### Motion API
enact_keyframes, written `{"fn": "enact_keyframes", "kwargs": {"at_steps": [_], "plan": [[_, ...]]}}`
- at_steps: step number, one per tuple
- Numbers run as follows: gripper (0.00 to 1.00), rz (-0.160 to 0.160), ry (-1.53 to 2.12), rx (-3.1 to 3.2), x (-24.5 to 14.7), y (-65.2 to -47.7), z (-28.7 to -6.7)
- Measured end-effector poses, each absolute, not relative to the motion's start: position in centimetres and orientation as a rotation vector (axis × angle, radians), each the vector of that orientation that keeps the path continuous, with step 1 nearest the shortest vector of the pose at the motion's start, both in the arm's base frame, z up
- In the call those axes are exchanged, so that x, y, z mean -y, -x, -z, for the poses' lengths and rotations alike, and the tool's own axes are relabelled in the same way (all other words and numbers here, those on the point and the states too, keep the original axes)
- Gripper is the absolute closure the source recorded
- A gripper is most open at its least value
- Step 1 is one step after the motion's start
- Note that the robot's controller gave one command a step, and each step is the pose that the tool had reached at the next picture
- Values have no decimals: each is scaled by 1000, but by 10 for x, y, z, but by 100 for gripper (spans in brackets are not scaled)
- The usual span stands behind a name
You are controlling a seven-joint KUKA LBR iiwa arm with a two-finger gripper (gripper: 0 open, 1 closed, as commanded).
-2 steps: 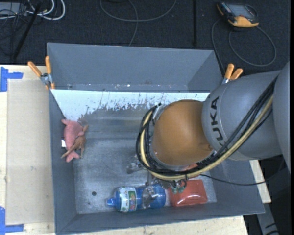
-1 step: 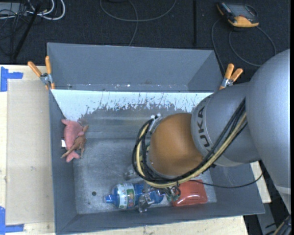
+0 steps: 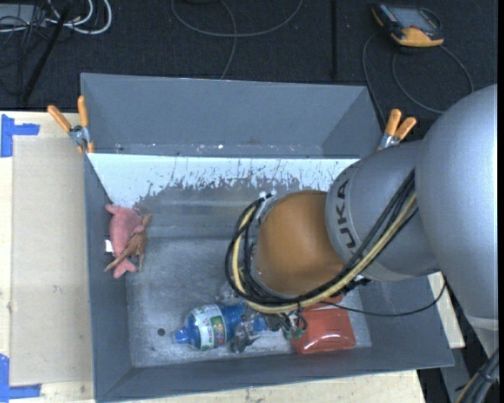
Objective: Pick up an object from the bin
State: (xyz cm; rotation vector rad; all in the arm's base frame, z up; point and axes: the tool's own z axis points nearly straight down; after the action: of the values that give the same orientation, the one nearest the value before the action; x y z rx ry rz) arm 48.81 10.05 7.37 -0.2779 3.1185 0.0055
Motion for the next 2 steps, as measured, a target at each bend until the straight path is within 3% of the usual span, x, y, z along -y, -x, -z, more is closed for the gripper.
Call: {"fn": "enact_keyframes", "kwargs": {"at_steps": [2], "plan": [[100,-6,276,-3119,-101,-488,-75]]}}
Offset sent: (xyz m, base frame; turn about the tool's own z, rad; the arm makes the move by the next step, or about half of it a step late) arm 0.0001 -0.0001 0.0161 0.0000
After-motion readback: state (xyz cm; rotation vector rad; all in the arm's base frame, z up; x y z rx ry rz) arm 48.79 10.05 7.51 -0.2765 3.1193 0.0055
